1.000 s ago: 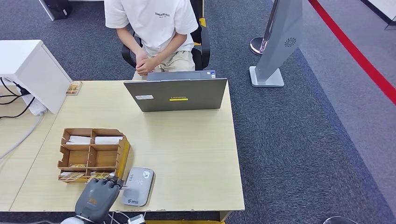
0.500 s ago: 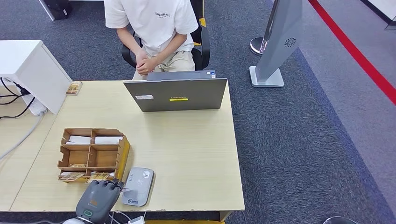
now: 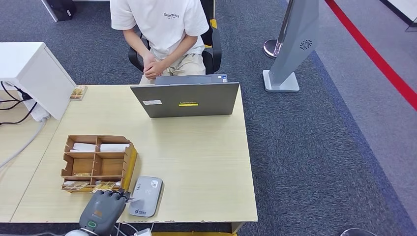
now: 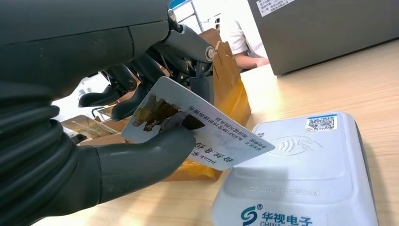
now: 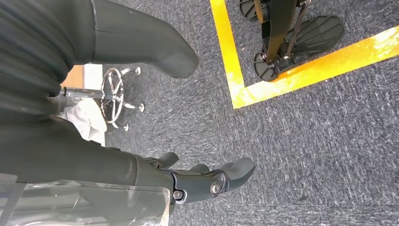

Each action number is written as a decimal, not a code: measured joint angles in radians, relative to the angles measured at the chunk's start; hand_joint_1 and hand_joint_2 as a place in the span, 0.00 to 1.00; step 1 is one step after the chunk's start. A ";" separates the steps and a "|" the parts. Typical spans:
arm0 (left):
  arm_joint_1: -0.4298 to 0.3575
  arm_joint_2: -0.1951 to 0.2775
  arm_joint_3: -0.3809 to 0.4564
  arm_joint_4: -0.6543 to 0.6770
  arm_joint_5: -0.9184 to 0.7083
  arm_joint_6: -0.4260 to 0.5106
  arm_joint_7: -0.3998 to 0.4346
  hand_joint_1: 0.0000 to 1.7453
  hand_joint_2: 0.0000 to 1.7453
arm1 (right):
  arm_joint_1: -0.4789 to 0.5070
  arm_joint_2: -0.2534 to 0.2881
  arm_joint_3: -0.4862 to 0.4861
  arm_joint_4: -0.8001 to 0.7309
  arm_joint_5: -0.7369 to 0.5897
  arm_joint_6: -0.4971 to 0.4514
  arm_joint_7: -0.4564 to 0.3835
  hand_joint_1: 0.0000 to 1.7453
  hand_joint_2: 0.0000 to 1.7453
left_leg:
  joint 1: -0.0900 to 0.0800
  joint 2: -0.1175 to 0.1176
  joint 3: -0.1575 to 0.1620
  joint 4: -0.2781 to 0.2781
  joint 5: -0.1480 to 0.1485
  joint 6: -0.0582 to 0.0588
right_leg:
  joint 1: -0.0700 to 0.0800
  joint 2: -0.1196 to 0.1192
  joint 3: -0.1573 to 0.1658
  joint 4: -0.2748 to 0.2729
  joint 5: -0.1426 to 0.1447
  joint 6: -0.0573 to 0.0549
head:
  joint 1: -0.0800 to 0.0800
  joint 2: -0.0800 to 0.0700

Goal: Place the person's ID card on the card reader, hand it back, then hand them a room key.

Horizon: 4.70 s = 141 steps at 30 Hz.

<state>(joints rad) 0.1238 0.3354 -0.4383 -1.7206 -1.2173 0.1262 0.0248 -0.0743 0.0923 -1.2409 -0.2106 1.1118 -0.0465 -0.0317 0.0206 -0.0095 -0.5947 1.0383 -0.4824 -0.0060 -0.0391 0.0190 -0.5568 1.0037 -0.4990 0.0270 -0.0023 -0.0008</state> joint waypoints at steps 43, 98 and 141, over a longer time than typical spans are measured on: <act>-0.152 -0.047 0.268 -0.048 -0.083 0.336 -0.034 1.00 1.00 | 0.000 0.003 0.010 0.000 0.067 0.010 -0.008 0.00 1.00 | 0.000 -0.001 0.000 0.000 0.000 0.000 | 0.000 -0.001 0.000 0.000 0.000 0.000 | 0.000 0.000; -0.702 -0.092 0.302 0.392 -0.085 0.444 -0.060 0.00 1.00 | -0.006 0.005 0.070 0.006 0.112 0.034 0.008 0.00 1.00 | 0.000 0.005 -0.003 0.001 0.001 -0.001 | 0.000 0.005 -0.005 0.001 0.002 -0.002 | 0.000 0.000; -0.019 -0.090 0.216 -0.261 -0.014 0.282 -0.088 0.00 1.00 | 0.001 0.032 -0.030 0.001 -0.013 0.002 -0.009 0.00 1.00 | 0.000 0.004 -0.002 0.000 -0.002 -0.001 | 0.000 0.003 -0.003 0.000 -0.001 -0.001 | 0.000 0.000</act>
<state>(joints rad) 0.1053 0.2458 -0.2220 -1.9818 -1.2310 0.4086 -0.0635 -0.0731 0.1246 -1.2707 -0.2099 1.0990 -0.0447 -0.0410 0.0208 -0.0059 -0.5963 1.0387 -0.4846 -0.0067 -0.0390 0.0222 -0.5593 1.0040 -0.5003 0.0262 -0.0022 -0.0008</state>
